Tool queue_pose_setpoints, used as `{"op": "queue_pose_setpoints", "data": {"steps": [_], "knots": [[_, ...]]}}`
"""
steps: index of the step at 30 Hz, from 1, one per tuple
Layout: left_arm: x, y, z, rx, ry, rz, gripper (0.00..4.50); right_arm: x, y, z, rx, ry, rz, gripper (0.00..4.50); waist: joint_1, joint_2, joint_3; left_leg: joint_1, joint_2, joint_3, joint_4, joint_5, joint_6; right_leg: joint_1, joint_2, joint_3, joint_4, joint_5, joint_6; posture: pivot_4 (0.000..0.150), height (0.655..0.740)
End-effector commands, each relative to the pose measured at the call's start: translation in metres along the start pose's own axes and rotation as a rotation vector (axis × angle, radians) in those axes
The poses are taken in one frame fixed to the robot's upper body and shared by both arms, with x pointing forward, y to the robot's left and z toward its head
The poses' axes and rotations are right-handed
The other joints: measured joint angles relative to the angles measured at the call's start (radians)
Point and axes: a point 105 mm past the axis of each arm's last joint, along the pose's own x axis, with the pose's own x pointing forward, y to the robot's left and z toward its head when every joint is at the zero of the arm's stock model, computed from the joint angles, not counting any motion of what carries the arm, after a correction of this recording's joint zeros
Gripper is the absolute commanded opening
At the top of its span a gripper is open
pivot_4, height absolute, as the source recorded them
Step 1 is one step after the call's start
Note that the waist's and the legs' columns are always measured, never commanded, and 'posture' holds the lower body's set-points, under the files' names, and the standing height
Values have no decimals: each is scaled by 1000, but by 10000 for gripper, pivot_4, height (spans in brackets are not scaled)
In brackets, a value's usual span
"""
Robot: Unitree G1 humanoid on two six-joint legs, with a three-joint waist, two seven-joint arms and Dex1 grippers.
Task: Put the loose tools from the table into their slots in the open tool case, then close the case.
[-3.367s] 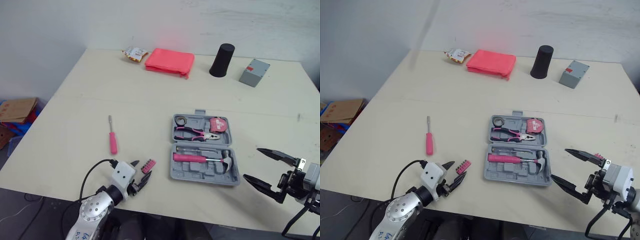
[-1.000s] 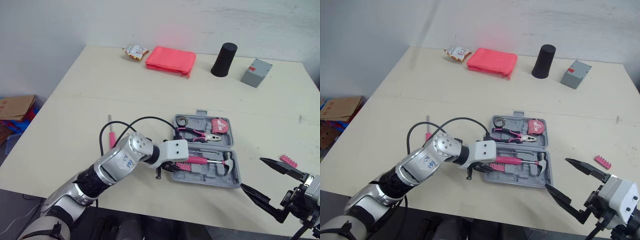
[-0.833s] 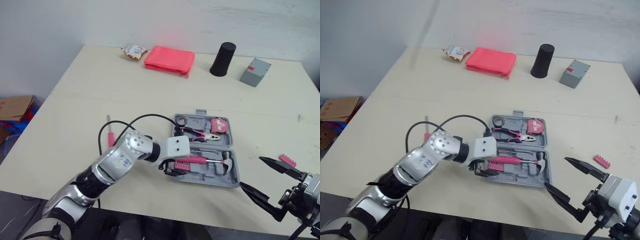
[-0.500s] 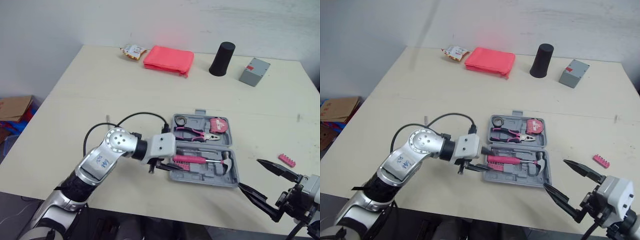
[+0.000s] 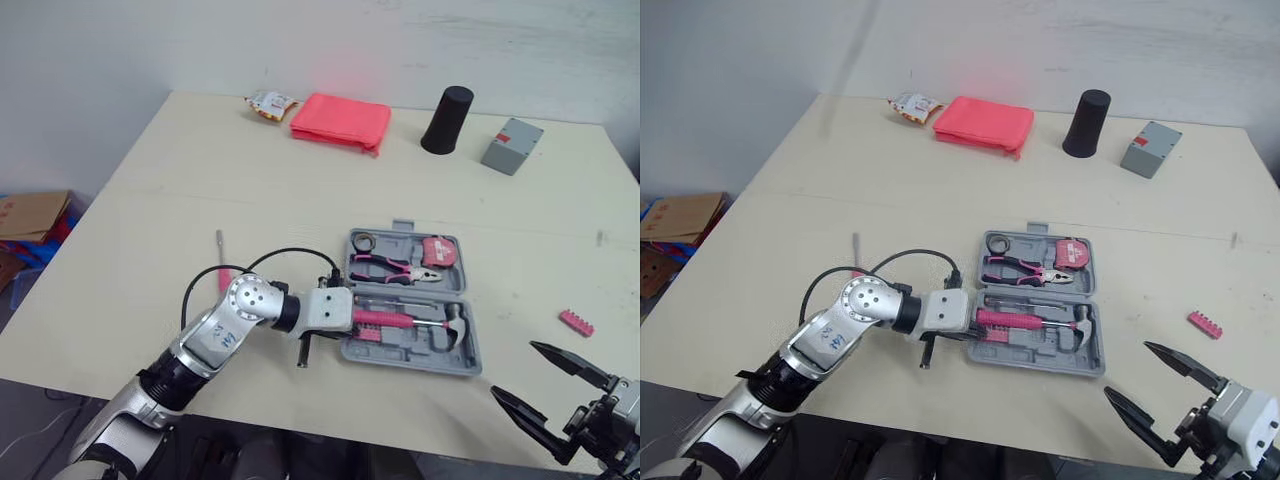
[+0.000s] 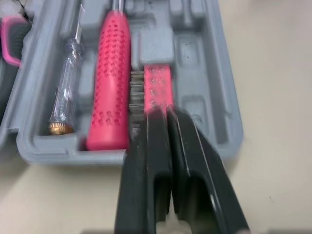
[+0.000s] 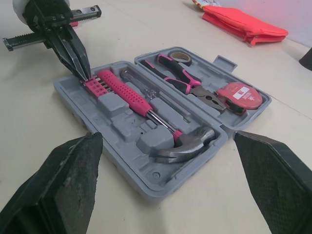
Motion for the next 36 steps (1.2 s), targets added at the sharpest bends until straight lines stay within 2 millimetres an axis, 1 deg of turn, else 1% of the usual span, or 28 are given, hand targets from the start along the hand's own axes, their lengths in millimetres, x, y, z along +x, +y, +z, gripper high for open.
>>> {"op": "queue_pose_setpoints", "data": {"steps": [1, 3, 5, 6, 7, 8, 9, 11, 13, 14, 16, 18, 20, 21, 23, 24, 25, 26, 27, 29, 30, 31, 32, 33, 34, 36], "knots": [[6, -11, -42, -98, 218, -44, 674, -1, 2, 3, -14, -5, -1, 45000, 0, 0, -2, 0, 0, 0, 0, -1, 1, 2, 0, 0, 0, 0, 0, 1500, 7400], [11, -11, -49, -121, 259, -37, 674, -1, 2, 3, -12, -5, -1, 45000, 0, 1, -5, 0, 0, 0, -1, -2, 2, 4, -1, 0, 0, 0, -1, 1500, 7400], [16, -8, -44, -119, 223, -17, 674, 0, 2, 4, -11, -6, -2, 45000, 0, 1, -11, 0, 0, 0, -1, -2, 3, 4, -1, 0, 0, 0, -1, 1500, 7400], [18, -5, -27, -97, 108, -1, 674, -1, 0, 5, -13, -3, -10, 45000, 0, 1, -13, 0, 0, 0, -1, -2, 4, 4, -1, 0, 0, 1, -2, 1500, 7400], [16, -2, -8, -80, -22, 17, 674, -2, -1, 5, -23, 2, -18, 45000, -1, 3, -14, 0, 0, 0, -1, -2, 4, 4, -2, 0, 0, 1, -2, 1500, 7400], [7, 0, 10, -114, -152, 33, 674, -5, -4, 6, -31, 13, -26, 45000, -1, 5, -15, 0, 0, 0, -1, -2, 4, 4, -3, 0, 1, 1, -2, 1500, 7400], [-8, 5, 22, -111, -261, 67, 674, -11, -9, 8, -43, 28, -43, 45000, -4, 7, -14, 0, -1, 0, -1, -1, 5, 3, -5, -1, 1, 1, -3, 1500, 7400], [-32, 2, 22, -80, -331, 85, 674, -22, -18, 9, -66, 57, -79, 45000, -7, 11, -8, -1, -1, 0, -1, -1, 6, 0, -6, -3, 4, 1, -4, 1500, 7400], [-62, 2, 20, 4, -424, 151, 674, -43, -30, 7, -77, 101, -143, 45000, -13, 7, -5, -1, -1, -1, -1, 1, 4, -5, -5, -4, 7, 0, -5, 1500, 7400], [-75, 8, 16, 6, -427, 228, 5734, -52, -33, 5, -54, 117, -155, 45000, -13, 6, -5, -2, -1, -1, -2, 1, 4, -7, -4, -4, 7, 0, -5, 1500, 7400], [-108, 20, -7, -66, -365, 385, 12790, -81, -39, 3, -47, 178, -208, 45000, -12, 5, -4, -2, -1, -1, -3, 0, 4, -6, -5, -4, 4, 0, -6, 1500, 7400], [-137, 21, -38, -116, -239, 487, 22223, -109, -49, 3, -64, 225, -303, 45000, -12, 5, -4, -2, -1, 0, -6, 0, 4, -6, -5, -4, 0, 0, -6, 1500, 7400], [-168, 19, -70, -159, -125, 591, 30567, -138, -59, 1, -87, 269, -419, 45000, -13, 4, -4, -2, -2, 1, -9, -1, 4, -6, -6, -4, -3, 0, -6, 1500, 7400], [-186, 20, -86, -193, -81, 663, 35579, -154, -64, -2, -98, 292, -494, 45000, -13, 4, -3, -2, -2, 1, -10, -1, 4, -6, -6, -4, -4, 0, -6, 1500, 7400], [-225, 20, -115, -258, -11, 807, 43144, -184, -69, -9, -93, 321, -642, 45000, -14, 3, -3, -2, -2, 1, -11, -1, 4, -6, -7, -4, -5, 0, -6, 1500, 7400], [-253, 20, -128, -259, 17, 915, 44601, -205, -71, -13, -96, 335, -765, 45000, -14, 3, -3, -2, -3, 2, -11, -2, 4, -6, -7, -4, -5, 0, -6, 1500, 7400], [-282, 20, -139, -286, 38, 1056, 44601, -227, -69, -18, -92, 360, -873, 45000, -14, 1, -2, -2, -3, 2, -12, -2, 4, -6, -8, -4, -5, 0, -6, 1500, 7400], [-303, 18, -147, -303, 46, 1160, 44601, -244, -67, -21, -94, 386, -951, 45000, -14, -1, -1, -1, -3, 2, -12, -2, 4, -7, -8, -4, -5, -1, -6, 1500, 7400], [-314, 16, -151, -310, 48, 1219, 44601, -253, -65, -23, -96, 403, -993, 45000, -14, -2, 0, -2, -3, 2, -12, -2, 4, -8, -8, -5, -5, -1, -7, 1500, 7400], [-333, -1, -167, -370, 97, 1282, 44601, -276, -55, -28, -73, 433, -1094, 45000, -15, -4, 1, -3, -3, 2, -14, -1, 3, -11, -8, -5, -3, -1, -8, 1500, 7400], [-340, -6, -173, -386, 114, 1306, 44601, -282, -51, -29, -69, 443, -1121, 45000, -14, -4, 1, -4, -3, 2, -15, -1, 3, -14, -9, -5, -2, -2, -10, 1500, 7400], [-351, -13, -179, -426, 117, 1362, 44601, -287, -45, -32, -58, 454, -1139, 45000, -15, -4, 1, -4, -3, 2, -16, -1, 2, -14, -9, -6, -1, -3, -11, 1500, 7400], [-357, -16, -183, -446, 116, 1399, 44601, -288, -41, -35, -51, 459, -1141, 45000, -15, -3, 0, -4, -3, 2, -16, -2, 1, -14, -10, -6, -1, -3, -11, 1500, 7400], [-360, -18, -184, -460, 102, 1414, 44601, -287, -38, -37, -46, 457, -1139, 45000, -16, -2, 0, -3, -3, 3, -17, -2, 2, -14, -10, -6, 0, -3, -11, 1500, 7400], [-358, -16, -183, -460, 84, 1407, 44601, -284, -38, -39, -45, 445, -1137, 45000, -17, -3, 0, -3, -4, 3, -17, -2, 2, -14, -11, -6, 0, -3, -11, 1500, 7400], [-341, -6, -176, -428, 40, 1336, 44601, -270, -42, -42, -40, 405, -1092, 45000, -17, -3, 0, -3, -3, 3, -17, -2, 2, -14, -10, -6, 0, -3, -11, 1500, 7400]]}}
